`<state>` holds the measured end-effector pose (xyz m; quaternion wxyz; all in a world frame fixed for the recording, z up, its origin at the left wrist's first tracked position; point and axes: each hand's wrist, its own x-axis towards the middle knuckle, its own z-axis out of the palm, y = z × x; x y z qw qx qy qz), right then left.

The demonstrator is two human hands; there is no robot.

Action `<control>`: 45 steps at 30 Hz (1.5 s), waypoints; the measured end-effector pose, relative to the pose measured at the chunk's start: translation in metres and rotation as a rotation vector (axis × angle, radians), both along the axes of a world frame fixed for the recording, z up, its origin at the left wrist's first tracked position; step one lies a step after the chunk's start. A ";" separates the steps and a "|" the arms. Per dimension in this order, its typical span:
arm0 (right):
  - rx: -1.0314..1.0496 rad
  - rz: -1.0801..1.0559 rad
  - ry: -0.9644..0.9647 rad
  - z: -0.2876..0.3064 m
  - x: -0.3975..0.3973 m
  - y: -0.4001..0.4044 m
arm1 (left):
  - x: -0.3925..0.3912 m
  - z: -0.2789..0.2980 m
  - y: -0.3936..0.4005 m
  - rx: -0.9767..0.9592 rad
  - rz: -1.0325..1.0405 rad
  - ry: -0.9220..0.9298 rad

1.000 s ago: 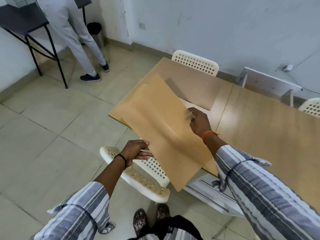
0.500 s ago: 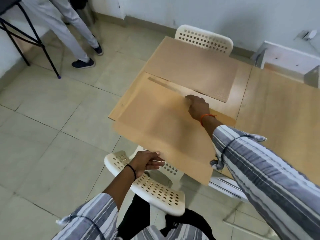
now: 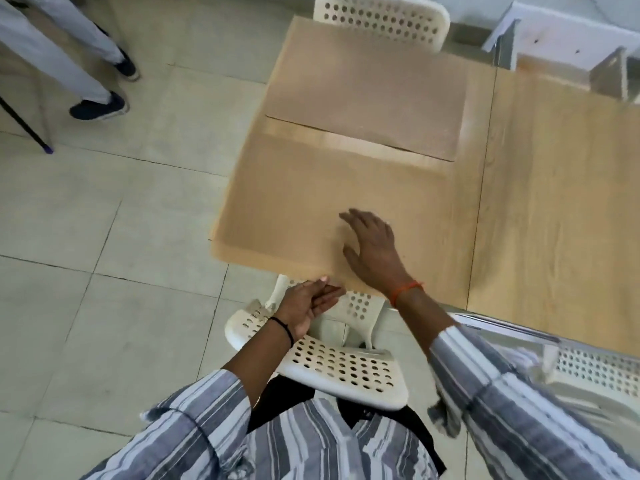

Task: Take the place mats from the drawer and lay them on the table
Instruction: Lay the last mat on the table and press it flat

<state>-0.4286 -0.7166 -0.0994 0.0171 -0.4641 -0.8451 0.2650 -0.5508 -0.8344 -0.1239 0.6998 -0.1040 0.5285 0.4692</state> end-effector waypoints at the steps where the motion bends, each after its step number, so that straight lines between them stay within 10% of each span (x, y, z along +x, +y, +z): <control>1: -0.003 0.004 -0.015 -0.004 0.005 -0.014 | -0.003 -0.001 0.004 -0.009 0.006 0.015; 7: 0.022 -0.002 -0.154 -0.027 0.019 -0.050 | -0.019 0.004 0.012 -0.045 -0.311 0.323; 12: 0.009 -0.062 -0.220 -0.030 0.012 -0.057 | -0.040 0.007 -0.003 -0.002 -0.767 1.301; 16: -0.002 -0.089 -0.233 -0.030 0.010 -0.058 | -0.050 0.002 -0.002 0.414 -0.882 1.757; 24: -0.062 -0.153 -0.246 -0.029 0.011 -0.054 | -0.073 -0.009 0.031 0.426 -1.406 1.743; 45: -0.117 -0.068 -0.259 -0.024 0.018 -0.044 | -0.072 -0.005 0.026 0.386 -1.342 1.715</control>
